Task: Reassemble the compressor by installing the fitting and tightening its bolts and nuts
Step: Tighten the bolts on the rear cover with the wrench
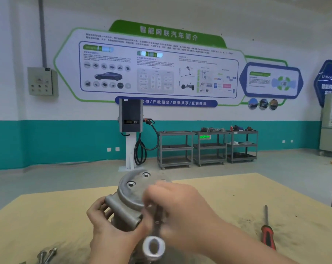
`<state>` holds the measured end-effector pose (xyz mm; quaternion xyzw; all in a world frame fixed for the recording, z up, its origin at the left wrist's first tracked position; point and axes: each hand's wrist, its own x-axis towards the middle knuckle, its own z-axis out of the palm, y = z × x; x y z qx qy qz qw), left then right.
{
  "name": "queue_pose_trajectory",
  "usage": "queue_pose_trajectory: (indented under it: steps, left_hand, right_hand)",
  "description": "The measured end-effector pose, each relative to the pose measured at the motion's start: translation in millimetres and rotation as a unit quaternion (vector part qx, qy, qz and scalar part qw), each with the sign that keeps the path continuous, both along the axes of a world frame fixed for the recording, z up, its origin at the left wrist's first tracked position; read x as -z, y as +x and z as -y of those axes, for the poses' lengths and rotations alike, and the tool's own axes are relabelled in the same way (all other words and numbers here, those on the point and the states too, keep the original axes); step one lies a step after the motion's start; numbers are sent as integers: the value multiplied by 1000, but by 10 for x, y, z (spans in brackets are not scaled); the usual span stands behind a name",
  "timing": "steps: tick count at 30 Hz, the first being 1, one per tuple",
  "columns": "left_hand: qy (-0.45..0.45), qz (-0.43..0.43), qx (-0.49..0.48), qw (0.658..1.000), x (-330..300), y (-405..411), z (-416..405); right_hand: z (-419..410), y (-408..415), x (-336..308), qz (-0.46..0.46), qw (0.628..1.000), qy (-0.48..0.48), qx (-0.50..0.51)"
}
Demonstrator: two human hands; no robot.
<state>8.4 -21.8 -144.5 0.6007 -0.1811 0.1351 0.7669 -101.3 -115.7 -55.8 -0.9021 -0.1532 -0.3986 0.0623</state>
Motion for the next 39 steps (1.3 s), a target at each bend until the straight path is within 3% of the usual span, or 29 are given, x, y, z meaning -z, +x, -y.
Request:
queue_pose_trajectory:
  steps: [3,5,8,12,13,14,16,17,19,23,26,29,33,36,39]
  left_hand:
    - [27,-3,3,1000,34,66,7]
    - [23,-12,-5,1000,10,85,0]
    - [9,19,-32,999,-36,19,22]
    - [-7,23,-15,1000,-12,10,10]
    - [-5,25,-1,1000,-5,31,7]
    - [3,29,14,999,-6,51,-6]
    - [13,37,37,999,-28,46,-26]
    - [13,37,40,998,-53,41,-31]
    - [14,33,31,999,-75,22,-41]
    - [40,31,25,998,-50,22,-68]
    - [56,32,-2,998,-12,64,-51]
    - [65,35,-4,997,12,79,-31]
    - [61,43,-3,997,36,92,-28]
    - [62,49,18,997,26,124,-78]
    - [57,40,127,989,4,213,-220]
  right_hand:
    - [-223,315,-352,-106,988,-98,44]
    - [-280,595,-546,-156,980,-96,79]
    - [-200,986,-784,-227,965,-5,131]
    - [204,1203,-912,-324,904,202,191]
    - [335,1193,-921,-350,867,313,169]
    - [444,1178,-905,-368,797,462,124]
    - [608,1118,-830,-364,623,692,28]
    - [660,1105,-773,-358,576,735,-3]
    - [685,1082,-676,-351,545,760,-33]
    - [607,1068,-688,-355,570,741,-17]
    - [545,1095,-771,-369,639,673,41]
    - [494,1155,-810,-369,680,625,98]
    - [437,1180,-898,-385,701,588,122]
    - [468,1094,-1081,-324,745,573,107]
    - [536,928,-1141,-212,799,550,116]
